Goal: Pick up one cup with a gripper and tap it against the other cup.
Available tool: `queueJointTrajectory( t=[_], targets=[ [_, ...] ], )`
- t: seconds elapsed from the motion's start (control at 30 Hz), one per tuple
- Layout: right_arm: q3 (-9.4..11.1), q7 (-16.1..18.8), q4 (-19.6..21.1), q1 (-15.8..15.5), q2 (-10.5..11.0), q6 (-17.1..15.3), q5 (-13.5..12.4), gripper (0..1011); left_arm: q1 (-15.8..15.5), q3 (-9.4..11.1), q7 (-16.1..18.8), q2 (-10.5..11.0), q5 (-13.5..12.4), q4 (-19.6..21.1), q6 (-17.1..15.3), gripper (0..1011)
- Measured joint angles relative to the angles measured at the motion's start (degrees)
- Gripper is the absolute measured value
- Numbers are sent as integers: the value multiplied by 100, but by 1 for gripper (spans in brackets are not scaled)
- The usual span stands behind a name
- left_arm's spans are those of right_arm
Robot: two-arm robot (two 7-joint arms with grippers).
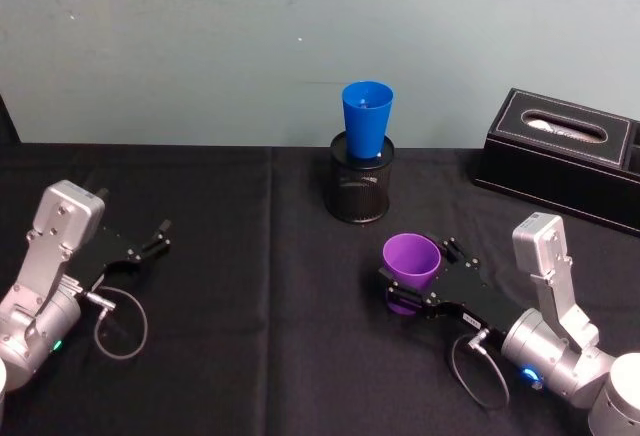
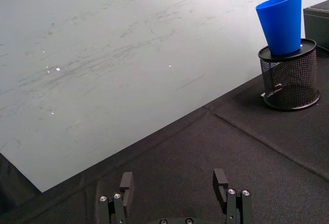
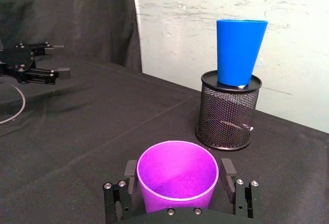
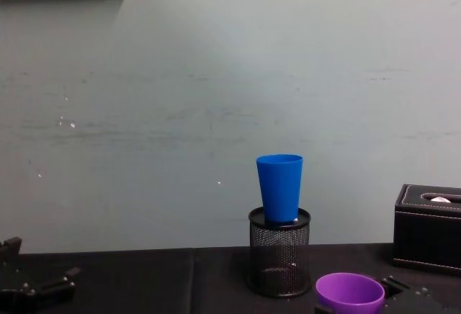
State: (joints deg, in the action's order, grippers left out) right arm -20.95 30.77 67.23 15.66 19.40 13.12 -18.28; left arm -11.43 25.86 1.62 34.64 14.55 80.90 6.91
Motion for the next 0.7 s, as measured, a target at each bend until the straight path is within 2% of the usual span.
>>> queueJointTrajectory(
  t=[0.6,0.63,0.7],
  targets=[
    [53,32,246,-110,40,190,-62,1003,0,0,0,0,0,0,0,1011],
    [133,83,373,-161,50,320,-184,1003,0,0,0,0,0,0,0,1011],
    [138,87,378,-166,49,332,-198,1003,0,0,0,0,0,0,0,1011]
  ],
)
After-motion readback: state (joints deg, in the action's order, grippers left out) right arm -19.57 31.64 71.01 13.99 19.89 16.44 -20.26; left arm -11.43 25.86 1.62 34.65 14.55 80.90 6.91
